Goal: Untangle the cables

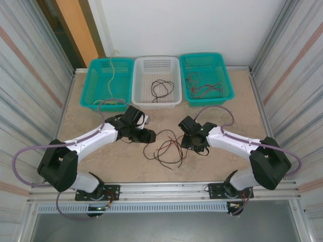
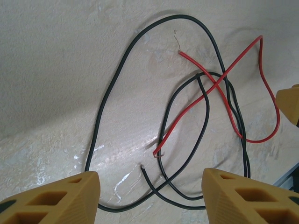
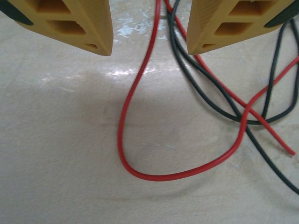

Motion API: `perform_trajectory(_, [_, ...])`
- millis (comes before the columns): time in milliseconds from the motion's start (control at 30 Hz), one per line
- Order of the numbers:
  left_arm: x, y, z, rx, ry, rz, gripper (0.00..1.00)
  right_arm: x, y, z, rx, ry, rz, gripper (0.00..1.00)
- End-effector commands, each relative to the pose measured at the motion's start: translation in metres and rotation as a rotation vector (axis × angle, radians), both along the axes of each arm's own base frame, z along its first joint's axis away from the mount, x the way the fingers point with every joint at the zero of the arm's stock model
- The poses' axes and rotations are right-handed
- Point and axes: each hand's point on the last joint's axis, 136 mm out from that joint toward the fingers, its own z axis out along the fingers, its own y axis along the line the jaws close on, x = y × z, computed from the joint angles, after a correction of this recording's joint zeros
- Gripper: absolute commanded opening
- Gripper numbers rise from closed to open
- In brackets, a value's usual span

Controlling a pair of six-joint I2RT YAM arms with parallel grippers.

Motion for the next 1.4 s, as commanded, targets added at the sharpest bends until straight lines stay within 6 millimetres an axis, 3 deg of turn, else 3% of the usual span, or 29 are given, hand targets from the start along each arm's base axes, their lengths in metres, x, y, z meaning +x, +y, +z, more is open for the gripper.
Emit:
perform_trajectory(0, [0.007, -0.008, 0.022, -0.073, -0.054, 0.009, 0.60, -0.005, 0.008, -0.013, 0.032, 0.033, -0.014, 0.43])
perform_trajectory(167, [0.009, -0.012, 0.031, -0.120, -0.080, 0.019, 0.62, -0.005, 0.009, -0.019, 0.018, 0.045, -0.021, 0.33])
perform_trajectory(400, [0.012, -0.019, 0.033, -0.148, -0.088, 0.013, 0.62, -0.005, 0.005, -0.014, -0.001, 0.034, -0.017, 0.13])
perform_trajectory(633, [0.015, -0.024, 0.039, -0.170, -0.106, 0.005, 0.62, -0.006, 0.000, -0.008, -0.023, 0.024, -0.011, 0.00])
perform_trajectory(900, [0.014, -0.033, 0.053, -0.221, -0.132, -0.036, 0.63, 0.010, 0.007, 0.049, -0.039, -0.169, 0.074, 0.00])
perform_trajectory(1200, [0.009, -0.062, 0.108, -0.380, -0.286, -0.166, 0.62, 0.012, 0.027, 0.130, -0.045, -0.443, 0.228, 0.00])
perform_trajectory(1367, [0.011, -0.072, 0.120, -0.423, -0.310, -0.201, 0.63, 0.005, 0.042, 0.166, 0.007, -0.567, 0.311, 0.00])
